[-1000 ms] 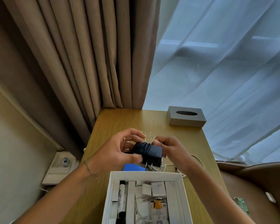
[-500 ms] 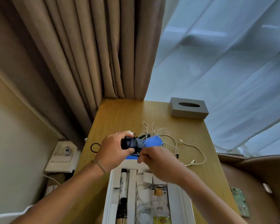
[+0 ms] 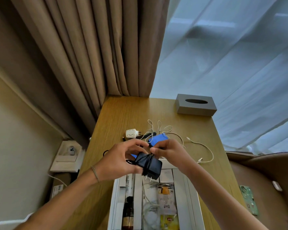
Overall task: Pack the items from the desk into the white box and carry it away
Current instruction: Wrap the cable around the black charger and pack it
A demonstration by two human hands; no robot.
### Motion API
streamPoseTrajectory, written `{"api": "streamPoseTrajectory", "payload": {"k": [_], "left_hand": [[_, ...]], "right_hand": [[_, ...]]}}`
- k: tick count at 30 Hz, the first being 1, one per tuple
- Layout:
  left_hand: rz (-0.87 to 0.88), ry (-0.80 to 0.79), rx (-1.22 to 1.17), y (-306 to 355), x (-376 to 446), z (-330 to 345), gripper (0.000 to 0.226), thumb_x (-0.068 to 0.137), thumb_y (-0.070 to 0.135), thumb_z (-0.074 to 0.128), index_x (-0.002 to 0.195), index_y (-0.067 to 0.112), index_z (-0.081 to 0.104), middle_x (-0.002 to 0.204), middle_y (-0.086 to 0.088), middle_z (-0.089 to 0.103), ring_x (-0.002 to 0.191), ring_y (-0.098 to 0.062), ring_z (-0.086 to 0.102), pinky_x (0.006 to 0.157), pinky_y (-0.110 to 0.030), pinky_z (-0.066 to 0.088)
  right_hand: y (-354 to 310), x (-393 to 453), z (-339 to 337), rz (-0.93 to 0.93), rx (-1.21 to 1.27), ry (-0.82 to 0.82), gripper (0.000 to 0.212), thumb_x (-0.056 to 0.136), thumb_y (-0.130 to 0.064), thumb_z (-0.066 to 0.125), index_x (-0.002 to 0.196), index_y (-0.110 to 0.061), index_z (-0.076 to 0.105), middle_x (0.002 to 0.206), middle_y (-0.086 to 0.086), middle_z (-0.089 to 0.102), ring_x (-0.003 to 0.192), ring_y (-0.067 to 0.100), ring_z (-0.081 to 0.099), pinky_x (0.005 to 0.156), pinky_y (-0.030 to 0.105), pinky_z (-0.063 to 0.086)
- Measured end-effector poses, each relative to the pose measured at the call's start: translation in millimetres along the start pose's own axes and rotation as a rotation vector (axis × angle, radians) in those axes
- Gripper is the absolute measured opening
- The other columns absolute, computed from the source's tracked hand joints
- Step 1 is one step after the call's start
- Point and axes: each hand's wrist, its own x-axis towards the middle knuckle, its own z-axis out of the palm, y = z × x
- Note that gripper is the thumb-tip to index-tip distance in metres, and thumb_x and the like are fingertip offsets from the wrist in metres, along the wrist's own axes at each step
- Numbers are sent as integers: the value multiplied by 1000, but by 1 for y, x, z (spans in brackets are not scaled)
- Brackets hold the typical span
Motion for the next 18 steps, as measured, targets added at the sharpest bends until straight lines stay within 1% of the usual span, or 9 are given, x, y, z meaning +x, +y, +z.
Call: {"api": "streamPoseTrajectory", "payload": {"k": [2,5,7,9,11,12,14,16,18], "left_hand": [[2,15,-49,-2,-3,-2,69,66,0,87,125,23,61,115,-1,72,113,-17,67,98,-41,55],[9,23,-99,-6,-7,1,66,66,-2,88,122,18,61,115,-6,72,111,-22,68,97,-44,55],[13,42,-125,-8,-7,5,63,67,-3,87,121,17,62,115,-7,72,111,-22,68,97,-42,55],[20,80,-132,-9,-7,9,60,68,-4,86,119,16,63,113,-5,72,111,-20,68,97,-38,55],[42,120,-103,-10,-6,14,57,69,-4,86,118,16,64,111,-2,72,111,-17,67,97,-33,55],[54,140,-69,-10,-5,17,57,69,-2,86,117,18,64,111,1,72,111,-14,67,96,-30,55],[70,180,-3,-11,-5,23,55,68,3,87,115,22,65,109,9,72,111,-7,66,92,-23,55],[84,208,40,-15,-4,29,53,68,6,87,113,25,65,108,13,71,110,-3,65,92,-19,54],[101,223,89,-20,-4,36,52,70,9,87,114,27,65,109,15,71,109,-2,65,92,-17,52]], "right_hand": [[8,-7,9,92,107,-29,27,95,-24,69,69,-20,75,62,-7,65,59,5,58,65,17,46],[12,-14,19,179,216,-17,25,98,-21,64,79,-9,75,71,5,69,65,13,63,62,20,51],[14,-17,22,207,259,17,23,99,-18,61,87,-4,74,76,10,70,66,15,66,58,20,52],[16,-20,22,238,320,52,27,101,-23,58,94,-1,73,83,13,73,71,18,70,59,22,55],[18,-23,19,274,422,78,34,101,-33,56,101,-2,71,92,14,77,80,22,75,66,26,57],[19,-24,17,275,456,67,37,101,-37,57,105,-2,70,97,13,78,87,23,76,71,28,58],[23,-28,13,240,436,0,42,95,-43,64,111,-5,70,104,10,78,98,23,75,83,30,59],[29,-31,11,197,397,-65,38,88,-38,72,113,-10,72,108,8,77,104,22,73,89,29,58],[35,-33,11,189,422,-65,31,87,-23,74,117,-12,72,110,8,77,106,22,73,89,28,58]]}}
